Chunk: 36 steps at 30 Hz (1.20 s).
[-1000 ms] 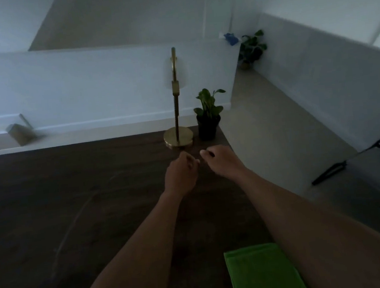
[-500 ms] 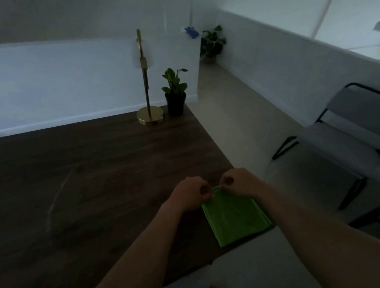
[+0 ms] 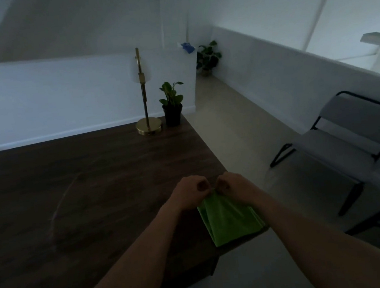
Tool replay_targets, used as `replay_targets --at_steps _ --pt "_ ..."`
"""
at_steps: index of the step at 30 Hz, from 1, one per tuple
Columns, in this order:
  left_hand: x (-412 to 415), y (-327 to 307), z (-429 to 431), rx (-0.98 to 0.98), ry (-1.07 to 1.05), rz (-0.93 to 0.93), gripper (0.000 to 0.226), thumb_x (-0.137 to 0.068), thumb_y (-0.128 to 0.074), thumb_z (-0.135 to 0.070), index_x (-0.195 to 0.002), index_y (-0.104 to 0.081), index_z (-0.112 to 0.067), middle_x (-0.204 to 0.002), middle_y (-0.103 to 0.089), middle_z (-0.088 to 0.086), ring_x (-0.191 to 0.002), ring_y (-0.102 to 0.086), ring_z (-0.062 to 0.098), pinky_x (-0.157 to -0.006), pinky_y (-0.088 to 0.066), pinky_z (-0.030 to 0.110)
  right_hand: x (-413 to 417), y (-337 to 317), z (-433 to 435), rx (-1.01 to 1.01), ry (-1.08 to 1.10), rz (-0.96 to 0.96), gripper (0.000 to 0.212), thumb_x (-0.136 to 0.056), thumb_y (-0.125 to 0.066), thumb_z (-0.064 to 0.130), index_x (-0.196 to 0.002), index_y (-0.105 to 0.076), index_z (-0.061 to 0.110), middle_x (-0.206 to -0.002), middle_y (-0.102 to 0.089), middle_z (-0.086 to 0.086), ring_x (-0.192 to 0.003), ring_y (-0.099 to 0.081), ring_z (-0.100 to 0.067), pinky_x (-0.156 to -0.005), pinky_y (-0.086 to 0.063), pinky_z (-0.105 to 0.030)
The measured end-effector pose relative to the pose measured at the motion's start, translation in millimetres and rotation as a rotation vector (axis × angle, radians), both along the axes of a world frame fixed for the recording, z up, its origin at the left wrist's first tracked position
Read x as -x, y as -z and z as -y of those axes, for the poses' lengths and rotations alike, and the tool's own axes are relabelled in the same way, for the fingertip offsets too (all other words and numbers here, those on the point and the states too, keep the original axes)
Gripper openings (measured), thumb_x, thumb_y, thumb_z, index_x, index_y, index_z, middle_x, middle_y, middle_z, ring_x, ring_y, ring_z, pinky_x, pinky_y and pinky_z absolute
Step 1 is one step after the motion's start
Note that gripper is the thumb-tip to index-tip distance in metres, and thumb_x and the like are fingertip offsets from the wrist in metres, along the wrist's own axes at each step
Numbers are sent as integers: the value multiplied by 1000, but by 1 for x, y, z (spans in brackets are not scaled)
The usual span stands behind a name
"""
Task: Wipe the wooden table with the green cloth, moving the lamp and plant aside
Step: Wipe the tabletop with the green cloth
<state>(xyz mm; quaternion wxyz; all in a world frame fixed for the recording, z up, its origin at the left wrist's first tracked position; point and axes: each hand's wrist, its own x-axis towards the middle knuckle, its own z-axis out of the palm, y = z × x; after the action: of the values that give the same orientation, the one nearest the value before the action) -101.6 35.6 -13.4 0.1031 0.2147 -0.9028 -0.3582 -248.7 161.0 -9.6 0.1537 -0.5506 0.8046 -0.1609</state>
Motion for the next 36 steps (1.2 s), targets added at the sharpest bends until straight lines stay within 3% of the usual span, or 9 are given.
replay_targets --at_steps 2,5,9,14,19,24,28,32,36 --pt "5 -12 -1 -155 18 -96 2 -84 -70 -17 -85 -70 -15 -81 -69 1 -73 -60 8 -70 -48 24 4 -20 3 56 1 37 10 -84 -61 11 -93 -66 12 -96 -67 -13 -89 -63 -28 -74 -41 -29" --pt "11 -35 -1 -280 72 -159 6 -86 -69 -13 -82 -66 -17 -77 -65 0 -69 -56 5 -66 -47 19 16 -65 9 136 22 64 24 -83 -59 1 -80 -58 25 -85 -65 -3 -80 -61 -24 -70 -45 -33" --pt "15 -71 8 -134 136 -84 12 -86 -69 -19 -96 -68 -13 -84 -66 -1 -64 -56 -3 -66 -46 18 35 -120 14 156 12 29 18 -88 -56 3 -83 -57 20 -86 -63 -6 -82 -59 -24 -75 -47 -38" --pt "10 -102 37 200 98 166 24 -90 -63 -35 -110 -68 -23 -106 -68 1 -98 -62 18 -91 -47 38 59 -163 20 271 90 -69 13 -92 -52 3 -87 -55 15 -87 -58 -8 -81 -53 -24 -68 -39 -31" --pt "-5 -146 80 491 -255 -187 18 -93 -59 -31 -106 -67 -21 -96 -67 0 -93 -57 15 -95 -39 41 76 -193 22 486 207 -149 9 -93 -52 3 -96 -60 1 -92 -63 -15 -86 -56 -26 -70 -39 -33" --pt "-19 -173 77 730 -377 -453 17 -88 -66 -31 -99 -70 -20 -89 -68 0 -91 -55 20 -88 -29 36 62 -190 17 672 153 -197 10 -91 -46 6 -90 -56 5 -91 -60 -14 -84 -55 -29 -74 -43 -39" --pt "-55 -120 52 625 -85 -238 14 -87 -66 -29 -100 -69 -23 -85 -67 -3 -76 -56 6 -85 -47 32 38 -109 -28 540 6 -245 13 -95 -39 21 -97 -52 18 -93 -57 -7 -83 -54 -27 -74 -48 -44" --pt "-95 -40 13 523 90 50 20 -82 -58 -38 -90 -72 -26 -83 -72 0 -75 -68 21 -68 -49 28 0 -5 -91 203 -201 -186 27 -102 -29 36 -112 -49 22 -117 -61 -8 -101 -57 -27 -88 -48 -39" --pt "-121 12 -28 488 259 162 33 -84 -41 -46 -91 -65 -25 -92 -70 -2 -84 -68 24 -67 -52 33 -27 23 -120 -18 -207 -144 33 -97 -33 44 -105 -57 21 -96 -59 1 -85 -53 -17 -74 -43 -31"
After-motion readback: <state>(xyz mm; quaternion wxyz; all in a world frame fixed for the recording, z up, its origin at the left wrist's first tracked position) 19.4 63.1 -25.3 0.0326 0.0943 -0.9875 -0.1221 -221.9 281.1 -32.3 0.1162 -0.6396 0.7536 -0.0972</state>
